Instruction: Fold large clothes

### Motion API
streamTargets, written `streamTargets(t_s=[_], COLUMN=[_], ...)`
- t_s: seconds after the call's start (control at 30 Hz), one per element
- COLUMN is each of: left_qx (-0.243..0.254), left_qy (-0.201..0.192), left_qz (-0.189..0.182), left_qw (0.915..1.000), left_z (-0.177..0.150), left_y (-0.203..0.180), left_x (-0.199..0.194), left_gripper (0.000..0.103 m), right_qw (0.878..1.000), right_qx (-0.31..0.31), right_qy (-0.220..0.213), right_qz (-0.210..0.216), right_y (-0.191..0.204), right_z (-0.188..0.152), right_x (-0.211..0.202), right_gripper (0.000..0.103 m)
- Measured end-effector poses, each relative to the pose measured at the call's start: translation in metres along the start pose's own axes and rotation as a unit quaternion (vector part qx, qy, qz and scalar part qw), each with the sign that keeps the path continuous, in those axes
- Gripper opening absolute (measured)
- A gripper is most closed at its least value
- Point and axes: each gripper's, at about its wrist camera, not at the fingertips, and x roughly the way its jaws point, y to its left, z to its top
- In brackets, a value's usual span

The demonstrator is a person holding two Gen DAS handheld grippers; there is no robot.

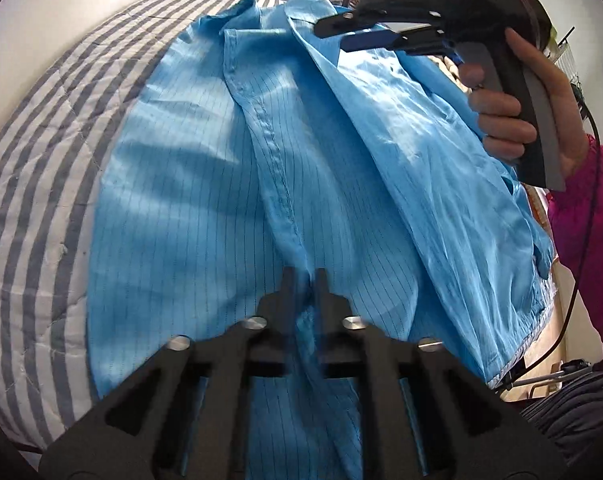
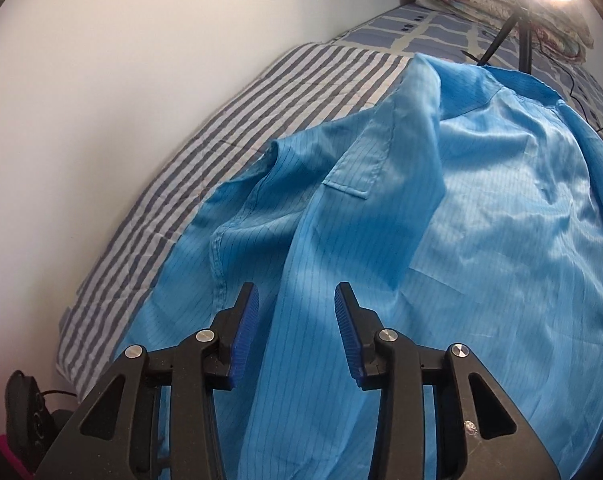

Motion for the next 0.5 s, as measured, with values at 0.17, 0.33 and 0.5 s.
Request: streamTargets(t_s=[0.17,0.33,0.5], left_qx=[0.003,0.002,-0.007], left_qy=[-0.018,-0.029,-0.018], left_qz=[-0.005,-0.006,-0.016], left_qw=[0.9998,0.9996,0.9997], left_z=[-0.002,-0.003,-0.002], left_y=[-0.004,-0.002,-0.001], left_x=[-0.006,-0.015,-0.012], left_gripper=[0.0,0.0,0.0], right_qw=[0.999,0.996,0.991], right_qx=[-0.026,-0.047,-0.061], right_qy=[0.016,0.034,0.049], right_qz=[-0.028,-0.072,-0.111], right_y=[0.014,0.02,0.019], right_z=[0.002,0.004,0.004], right_x=[0.019,0.037,0.048], right_gripper=[0.038,0.038,0.038])
